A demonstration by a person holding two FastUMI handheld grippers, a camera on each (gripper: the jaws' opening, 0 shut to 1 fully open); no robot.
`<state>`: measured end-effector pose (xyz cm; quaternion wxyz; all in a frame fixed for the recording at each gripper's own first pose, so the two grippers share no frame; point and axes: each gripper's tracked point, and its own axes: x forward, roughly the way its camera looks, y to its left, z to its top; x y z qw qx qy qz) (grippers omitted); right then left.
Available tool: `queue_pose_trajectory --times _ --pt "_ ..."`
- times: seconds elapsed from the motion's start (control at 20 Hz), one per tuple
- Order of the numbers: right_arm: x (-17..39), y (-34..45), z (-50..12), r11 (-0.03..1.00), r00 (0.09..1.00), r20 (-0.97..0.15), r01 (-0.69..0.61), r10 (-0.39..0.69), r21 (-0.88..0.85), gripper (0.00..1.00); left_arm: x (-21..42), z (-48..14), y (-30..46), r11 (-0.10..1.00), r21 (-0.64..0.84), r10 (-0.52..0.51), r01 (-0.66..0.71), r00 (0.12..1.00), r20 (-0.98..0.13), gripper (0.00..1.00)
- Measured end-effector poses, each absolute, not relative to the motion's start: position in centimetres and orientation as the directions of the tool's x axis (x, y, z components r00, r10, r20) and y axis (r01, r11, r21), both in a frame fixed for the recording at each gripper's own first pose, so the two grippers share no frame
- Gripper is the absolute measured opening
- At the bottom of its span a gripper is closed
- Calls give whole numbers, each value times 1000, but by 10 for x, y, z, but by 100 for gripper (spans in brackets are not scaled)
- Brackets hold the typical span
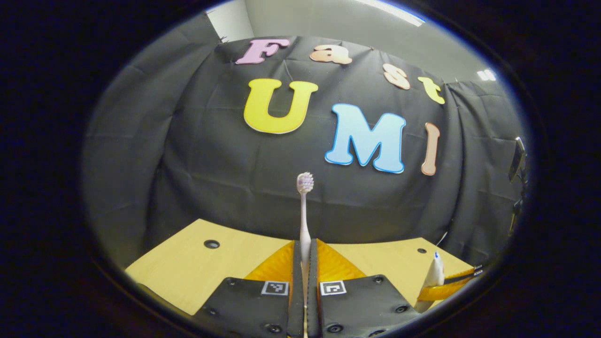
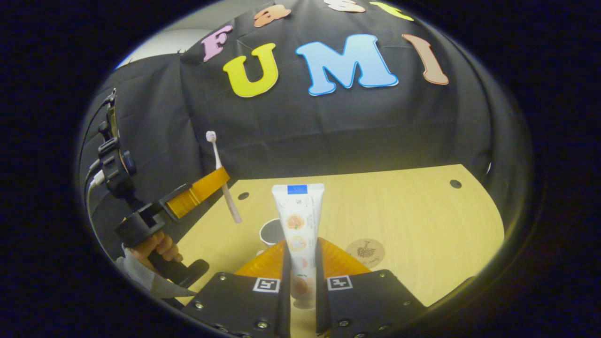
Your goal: Put the toothbrush and toothpaste on the desktop into the cup, then pick up the cup and place it on the coaster on the desktop.
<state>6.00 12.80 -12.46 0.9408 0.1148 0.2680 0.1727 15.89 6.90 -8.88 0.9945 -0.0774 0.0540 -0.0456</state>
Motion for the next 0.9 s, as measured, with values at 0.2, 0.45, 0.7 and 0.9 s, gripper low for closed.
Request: queue_pose_trajectory --times 0.2,0.45,0.7,0.9 --pt "65 120 -129 931 803 -486 -224 344 289 21 184 -115 58 968 -224 -144 117 983 -113 10" --pt "67 115 -138 945 802 -513 -190 305 265 22 204 -150 56 957 -263 -169 122 972 -165 10" --pt "69 117 -144 948 791 -537 -166 293 273 21 203 -187 44 958 -246 -209 149 948 -240 13" --pt "71 121 -149 945 783 -545 -167 301 283 21 201 -197 41 954 -251 -234 164 931 -279 23"
